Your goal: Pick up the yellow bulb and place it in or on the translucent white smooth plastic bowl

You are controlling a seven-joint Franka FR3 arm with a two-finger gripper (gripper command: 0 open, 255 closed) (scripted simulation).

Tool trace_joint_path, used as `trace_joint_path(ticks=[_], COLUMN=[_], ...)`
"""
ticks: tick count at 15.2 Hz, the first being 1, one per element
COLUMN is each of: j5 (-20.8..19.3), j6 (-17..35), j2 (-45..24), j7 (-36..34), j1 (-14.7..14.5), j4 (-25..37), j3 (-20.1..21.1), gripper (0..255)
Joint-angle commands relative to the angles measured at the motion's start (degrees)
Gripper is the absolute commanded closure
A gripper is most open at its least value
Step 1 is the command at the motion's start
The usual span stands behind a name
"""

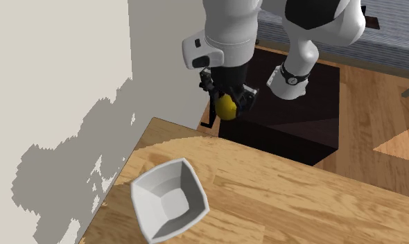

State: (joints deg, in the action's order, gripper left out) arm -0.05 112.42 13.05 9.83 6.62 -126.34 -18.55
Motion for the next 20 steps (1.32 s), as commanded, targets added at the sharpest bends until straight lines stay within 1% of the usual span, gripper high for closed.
trace_joint_path(ticks=[1,6,10,13,15,17,18,19,20], j5=[1.35,5.36,8.61,10.96,12.48,14.00,14.80,15.23,15.13], j6=[-0.68,-3.54,-7.37,-11.34,-14.73,-19.09,-21.94,-23.77,-22.73], j2=[-4.21,-15.99,-25.84,-33.84,-39.76,-46.66,-50.84,-53.42,-53.03], j7=[0.66,2.64,3.86,4.32,4.31,3.90,3.47,3.12,3.25], j1=[-0.46,-0.63,0.41,1.94,3.42,5.43,6.75,7.62,7.41], j4=[4.66,18.55,31.55,43.08,52.19,63.39,70.47,74.96,73.51], j3=[-0.33,-0.96,-0.94,-0.63,-0.23,0.38,0.79,1.09,1.11], gripper=[255,255,255,255,255,255,255,255,255])
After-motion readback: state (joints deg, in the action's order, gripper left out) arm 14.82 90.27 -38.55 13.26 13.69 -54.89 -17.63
